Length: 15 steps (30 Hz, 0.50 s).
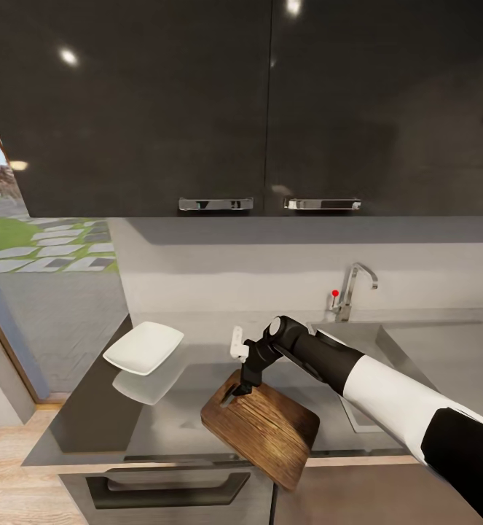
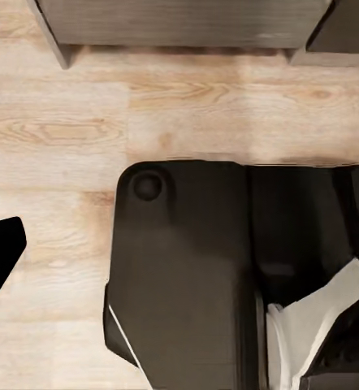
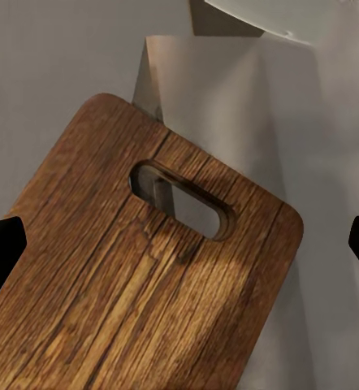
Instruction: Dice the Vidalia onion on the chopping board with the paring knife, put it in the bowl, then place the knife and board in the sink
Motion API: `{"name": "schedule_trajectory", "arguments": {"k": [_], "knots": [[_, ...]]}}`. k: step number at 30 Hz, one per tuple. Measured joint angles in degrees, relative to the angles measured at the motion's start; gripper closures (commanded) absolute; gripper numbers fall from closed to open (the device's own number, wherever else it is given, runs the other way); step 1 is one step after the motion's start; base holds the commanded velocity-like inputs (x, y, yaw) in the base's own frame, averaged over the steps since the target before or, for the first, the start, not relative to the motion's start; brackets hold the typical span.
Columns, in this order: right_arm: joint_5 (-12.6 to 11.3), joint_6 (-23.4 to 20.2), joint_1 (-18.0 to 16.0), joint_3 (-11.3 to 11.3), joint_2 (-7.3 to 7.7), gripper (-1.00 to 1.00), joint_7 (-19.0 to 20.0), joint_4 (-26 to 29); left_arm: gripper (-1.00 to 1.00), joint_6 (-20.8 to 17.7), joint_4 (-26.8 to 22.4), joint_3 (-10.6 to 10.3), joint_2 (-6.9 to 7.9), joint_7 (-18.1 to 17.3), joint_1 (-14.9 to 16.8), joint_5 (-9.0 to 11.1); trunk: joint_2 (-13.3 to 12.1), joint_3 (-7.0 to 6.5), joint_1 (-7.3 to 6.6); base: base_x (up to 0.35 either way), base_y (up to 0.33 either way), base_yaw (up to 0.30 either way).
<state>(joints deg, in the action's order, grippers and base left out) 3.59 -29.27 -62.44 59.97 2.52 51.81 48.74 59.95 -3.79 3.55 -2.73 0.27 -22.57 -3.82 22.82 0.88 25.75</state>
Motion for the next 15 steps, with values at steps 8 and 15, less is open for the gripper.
{"name": "schedule_trajectory", "arguments": {"k": [8, 15], "knots": [[0.0, 0.0, 0.0, 0.0, 0.0, -1.0, -0.06, 0.01, -1.0, 0.01, -14.43, 0.06, -0.03, 6.75, -0.07, 0.07, 0.0, 0.0, 0.0, 0.0, 0.0, 0.0], [0.0, 0.0, 0.0, 0.0, 0.0, -1.0, -0.08, 0.0, -1.0, 0.02, -23.22, 0.06, -0.7, 11.17, -0.08, 0.01, 0.0, 0.0, 0.0, 0.0, 0.0, 0.0]]}}
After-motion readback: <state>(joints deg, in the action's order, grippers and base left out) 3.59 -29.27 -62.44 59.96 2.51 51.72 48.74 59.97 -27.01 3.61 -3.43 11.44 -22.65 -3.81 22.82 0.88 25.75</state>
